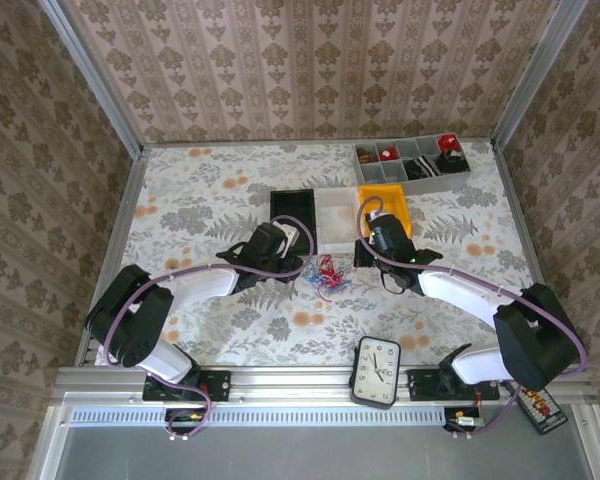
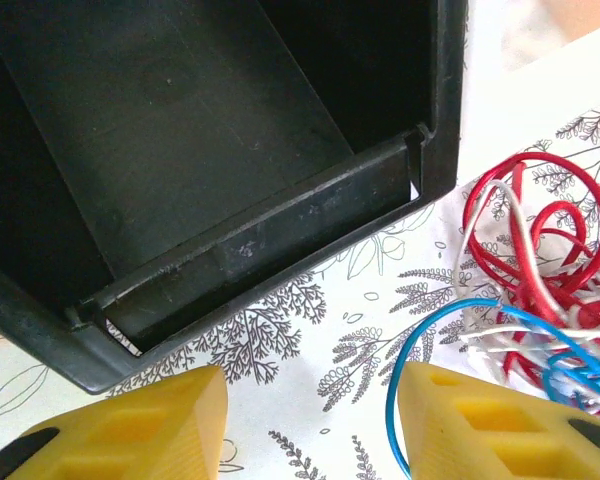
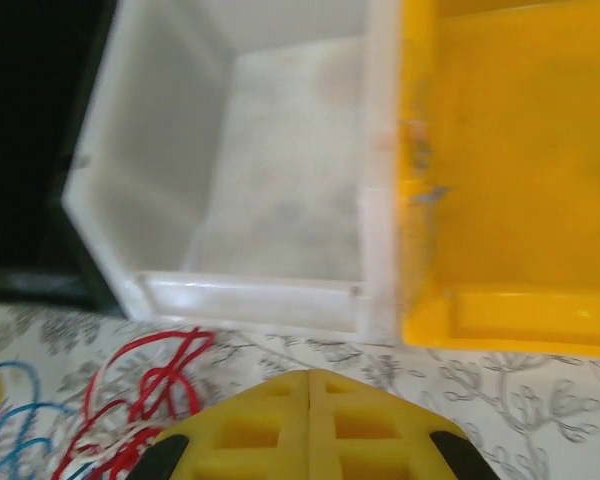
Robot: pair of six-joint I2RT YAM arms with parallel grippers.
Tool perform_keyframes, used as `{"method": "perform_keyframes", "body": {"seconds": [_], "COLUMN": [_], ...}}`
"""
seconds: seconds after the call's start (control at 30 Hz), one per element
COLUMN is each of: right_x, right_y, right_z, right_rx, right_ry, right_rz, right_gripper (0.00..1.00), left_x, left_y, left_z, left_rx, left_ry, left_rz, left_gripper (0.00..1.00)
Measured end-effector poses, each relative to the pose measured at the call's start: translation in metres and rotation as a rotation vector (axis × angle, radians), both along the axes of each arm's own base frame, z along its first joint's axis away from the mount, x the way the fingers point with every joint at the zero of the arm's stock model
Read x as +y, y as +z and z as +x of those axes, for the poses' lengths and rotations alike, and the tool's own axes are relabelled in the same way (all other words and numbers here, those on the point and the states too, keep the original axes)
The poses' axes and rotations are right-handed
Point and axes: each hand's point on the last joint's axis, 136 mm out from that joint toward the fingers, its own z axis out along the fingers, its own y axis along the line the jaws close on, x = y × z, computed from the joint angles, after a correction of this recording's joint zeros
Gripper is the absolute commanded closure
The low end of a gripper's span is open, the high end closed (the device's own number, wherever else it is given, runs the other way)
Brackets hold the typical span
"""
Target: Untangle the cables
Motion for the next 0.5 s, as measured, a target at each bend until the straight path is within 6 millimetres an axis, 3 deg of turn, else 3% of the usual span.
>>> {"method": "perform_keyframes", "body": {"seconds": [0.17, 0.33, 0.5], "right_x": [-0.009, -0.009, -0.001], "right_y": [-0.004, -0.012, -0.033], "right_z": [0.001, 0.001, -0.005], "right_rx": [0.012, 0.038, 0.11], "right_ry": [-0.05, -0.046, -0.002], "right_rz": [0.001, 0.003, 0.008], "right_gripper": [1.0, 1.0, 1.0], "left_x": [-0.004, -0.018, -0.034], "left_y": [0.016, 0.036, 0.051], "left_z": [-0.001, -0.014, -0.019], "left_rx": [-0.022, -0.027, -0.023], "left_ry": [-0.017, -0.124, -0.221], "left_rz": [-0.043, -0.117, -0.164], "left_gripper": [0.48, 0.21, 0.14]}}
